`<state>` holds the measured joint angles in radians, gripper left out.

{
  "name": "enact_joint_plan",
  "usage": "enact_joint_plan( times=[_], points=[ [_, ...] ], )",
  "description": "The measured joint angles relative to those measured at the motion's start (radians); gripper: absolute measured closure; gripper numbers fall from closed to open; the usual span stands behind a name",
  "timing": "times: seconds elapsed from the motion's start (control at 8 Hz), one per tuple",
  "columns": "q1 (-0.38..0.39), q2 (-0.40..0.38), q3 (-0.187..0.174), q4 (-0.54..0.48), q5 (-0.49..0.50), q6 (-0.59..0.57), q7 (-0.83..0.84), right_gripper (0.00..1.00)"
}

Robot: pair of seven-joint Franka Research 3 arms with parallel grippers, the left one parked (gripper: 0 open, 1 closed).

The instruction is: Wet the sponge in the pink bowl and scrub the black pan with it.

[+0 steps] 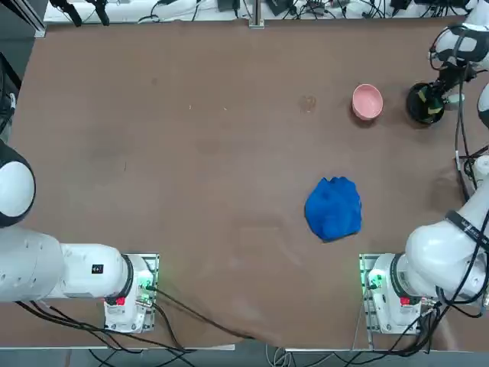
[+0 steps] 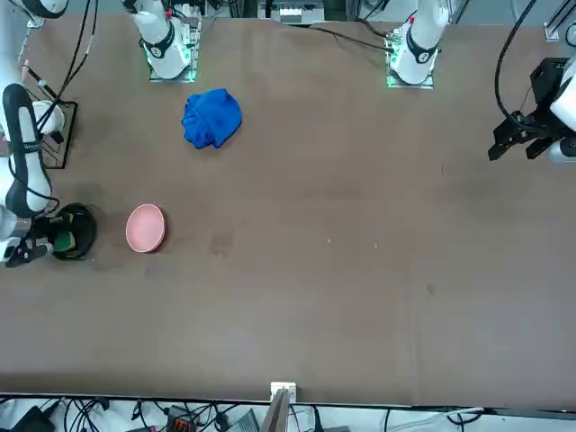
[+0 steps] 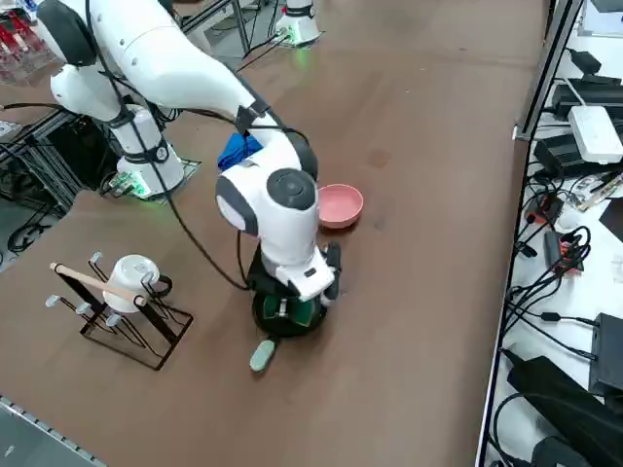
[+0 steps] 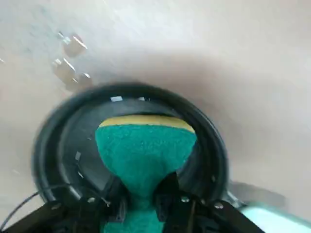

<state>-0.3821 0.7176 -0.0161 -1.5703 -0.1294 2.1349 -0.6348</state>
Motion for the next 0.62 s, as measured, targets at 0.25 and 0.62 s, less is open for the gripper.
enact_joint_plan(
  times=[0.25,0.62],
  points=[
    [0.04,0.0,0.001,0.001,0.0,-0.005,0.027,0.69],
    [0.063,-0.003,0.001,0.002,0.004,-0.075,0.045,0.69]
  ],
)
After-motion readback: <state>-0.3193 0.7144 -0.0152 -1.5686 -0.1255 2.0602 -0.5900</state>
